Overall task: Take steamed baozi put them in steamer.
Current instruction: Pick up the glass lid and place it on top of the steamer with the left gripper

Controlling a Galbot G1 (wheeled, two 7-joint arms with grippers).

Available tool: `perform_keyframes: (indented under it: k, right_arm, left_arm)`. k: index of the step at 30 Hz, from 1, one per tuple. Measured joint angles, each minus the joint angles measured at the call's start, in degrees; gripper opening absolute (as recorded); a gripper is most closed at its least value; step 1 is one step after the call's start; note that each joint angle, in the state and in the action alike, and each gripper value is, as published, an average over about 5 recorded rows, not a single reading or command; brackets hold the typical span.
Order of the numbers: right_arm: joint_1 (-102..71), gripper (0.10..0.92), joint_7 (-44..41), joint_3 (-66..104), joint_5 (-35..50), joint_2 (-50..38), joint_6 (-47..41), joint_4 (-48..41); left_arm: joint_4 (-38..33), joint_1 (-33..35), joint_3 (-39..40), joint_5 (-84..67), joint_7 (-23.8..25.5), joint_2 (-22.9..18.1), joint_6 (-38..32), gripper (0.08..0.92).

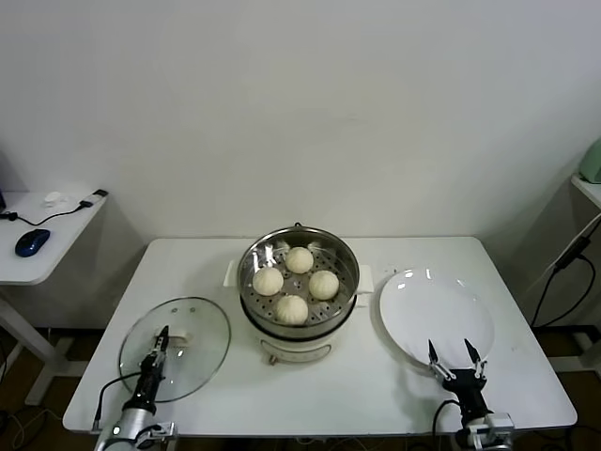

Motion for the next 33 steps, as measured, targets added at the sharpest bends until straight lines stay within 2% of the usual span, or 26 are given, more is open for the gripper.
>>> perform_keyframes:
  k: [4, 10, 20, 26, 33]
  right_arm:
    - [-0.1, 0.823, 0.2, 0.0, -0.1, 0.0, -0.2, 0.5]
    - [-0.5, 0.823, 0.7, 0.1, -0.6, -0.2, -0.8, 1.4]
    - [-1.2, 0.823, 2.3, -0.4, -2.9, 0.0, -3.0, 3.3]
    - [-1.7, 0.823, 2.8, -1.0, -3.9, 0.1, -3.6, 4.3]
    - [-2.2, 0.823, 2.9, -1.4, -4.6, 0.0, -3.7, 5.0]
  left_arm:
    - [-3.6, 1.4, -0.3, -1.8, 2.0, 0.5, 0.4, 0.134]
    - [-12.9, 4.2, -1.3, -7.6, 7.2, 1.9, 3.2, 0.134]
    - [-31.9, 6.5, -0.7, -14.8, 20.1, 5.7, 15.7, 0.134]
    - [-40.5, 3.9, 4.2, -13.2, 26.8, 7.0, 24.0, 0.134]
    - [-44.7, -1.8, 14.9, -8.8, 33.2, 6.4, 32.3, 0.134]
